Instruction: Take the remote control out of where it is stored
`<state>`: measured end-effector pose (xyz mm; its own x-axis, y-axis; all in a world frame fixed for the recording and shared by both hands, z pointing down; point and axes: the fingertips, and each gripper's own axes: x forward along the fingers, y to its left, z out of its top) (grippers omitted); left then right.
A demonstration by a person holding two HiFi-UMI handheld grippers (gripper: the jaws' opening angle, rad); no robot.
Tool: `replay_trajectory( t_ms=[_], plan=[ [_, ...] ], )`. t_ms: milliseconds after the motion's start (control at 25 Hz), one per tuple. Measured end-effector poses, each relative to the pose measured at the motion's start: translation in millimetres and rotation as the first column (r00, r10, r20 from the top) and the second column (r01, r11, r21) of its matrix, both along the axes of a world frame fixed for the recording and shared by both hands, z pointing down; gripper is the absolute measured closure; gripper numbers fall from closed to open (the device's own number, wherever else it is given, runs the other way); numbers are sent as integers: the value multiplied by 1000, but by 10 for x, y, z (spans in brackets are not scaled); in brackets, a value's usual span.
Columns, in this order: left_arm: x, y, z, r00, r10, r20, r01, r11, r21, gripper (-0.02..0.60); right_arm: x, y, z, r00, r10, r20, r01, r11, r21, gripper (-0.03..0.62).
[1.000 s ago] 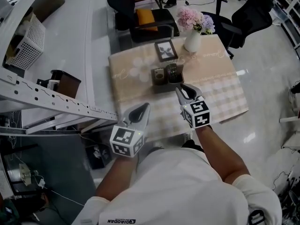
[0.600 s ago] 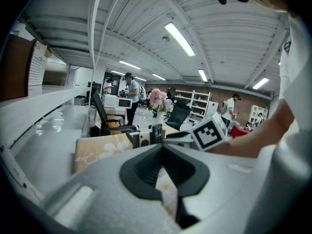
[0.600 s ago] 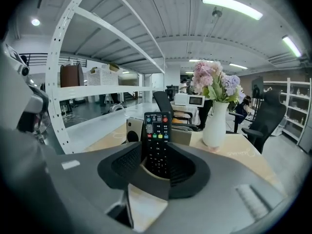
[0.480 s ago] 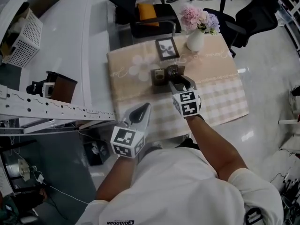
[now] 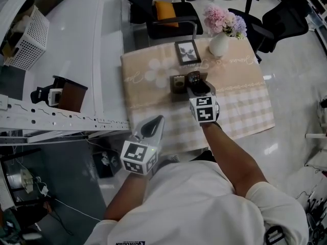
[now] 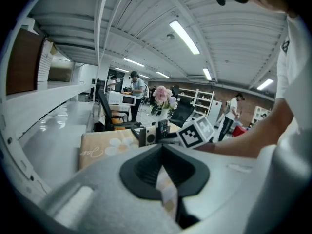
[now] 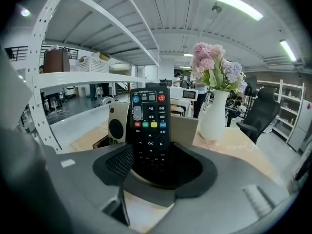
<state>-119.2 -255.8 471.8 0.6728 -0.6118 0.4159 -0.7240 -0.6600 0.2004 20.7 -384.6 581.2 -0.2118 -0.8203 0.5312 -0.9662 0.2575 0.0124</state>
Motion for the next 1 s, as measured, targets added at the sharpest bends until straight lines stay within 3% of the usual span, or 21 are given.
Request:
replay_trajectory(
  t_ms=[440, 1000],
  plan=[
    [58, -10, -48, 1000, 6, -10, -6, 1000, 15, 578, 40, 62, -201, 1000, -8, 16, 7, 999, 52, 372],
    [145, 64, -233, 999, -22, -40, 25, 998, 66, 578, 55, 282, -1161, 987, -117, 113, 94, 976, 197, 372]
  ],
)
